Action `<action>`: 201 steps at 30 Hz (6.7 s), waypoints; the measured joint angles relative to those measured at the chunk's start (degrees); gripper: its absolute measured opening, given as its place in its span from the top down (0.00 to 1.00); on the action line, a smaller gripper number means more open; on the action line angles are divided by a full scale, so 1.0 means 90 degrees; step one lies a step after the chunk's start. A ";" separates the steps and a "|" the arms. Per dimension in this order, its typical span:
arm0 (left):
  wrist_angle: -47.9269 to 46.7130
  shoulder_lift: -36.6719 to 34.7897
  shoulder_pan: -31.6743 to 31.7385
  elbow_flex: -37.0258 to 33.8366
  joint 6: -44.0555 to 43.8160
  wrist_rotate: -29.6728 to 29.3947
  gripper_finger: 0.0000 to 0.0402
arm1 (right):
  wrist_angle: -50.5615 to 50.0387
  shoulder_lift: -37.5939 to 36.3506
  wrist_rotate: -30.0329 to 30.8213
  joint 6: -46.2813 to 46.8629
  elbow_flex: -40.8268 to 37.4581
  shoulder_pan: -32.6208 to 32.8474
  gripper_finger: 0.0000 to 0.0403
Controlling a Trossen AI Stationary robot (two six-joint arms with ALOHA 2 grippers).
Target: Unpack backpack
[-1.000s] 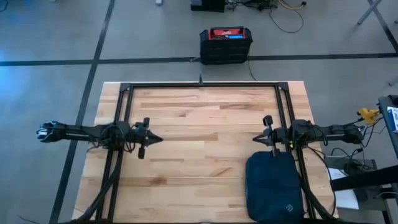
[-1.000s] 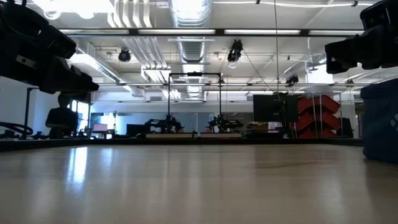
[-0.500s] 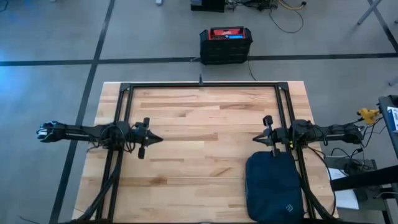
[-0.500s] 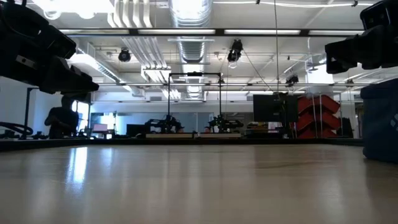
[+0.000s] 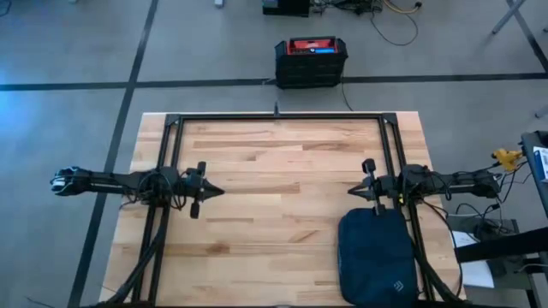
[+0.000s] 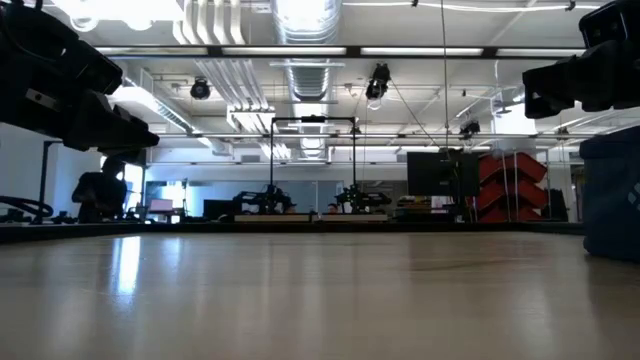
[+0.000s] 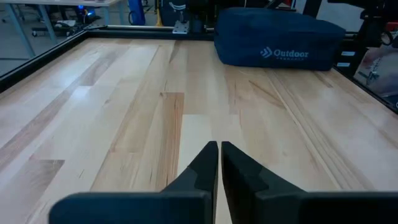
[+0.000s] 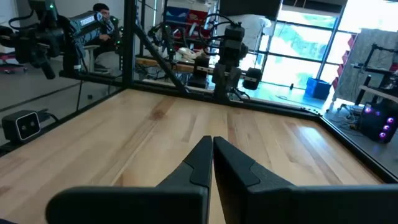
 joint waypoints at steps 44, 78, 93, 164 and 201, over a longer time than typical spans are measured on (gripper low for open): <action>-0.0007 0.0049 0.0002 -0.0002 -0.0002 0.0000 0.99 | 0.3456 0.5601 0.0702 0.0670 0.1315 0.0309 0.97; 0.1537 0.0317 -0.0005 0.0000 -0.1773 0.0033 0.99 | -0.7719 0.8356 0.1547 0.7289 0.6354 0.4661 0.47; 0.3688 0.1434 -0.0897 0.0007 -0.2028 -0.0666 0.99 | -0.5333 0.9626 0.2051 0.1458 0.7541 0.1322 0.49; 0.1633 1.0287 -0.2722 0.6202 -0.0594 -0.5108 0.63 | -0.1416 1.0618 0.5387 0.1546 0.5776 0.2310 0.81; 0.1725 1.0398 -0.3241 0.6229 -0.0651 -0.5847 0.54 | -0.0224 1.0664 0.3424 0.0952 0.6339 0.2460 1.00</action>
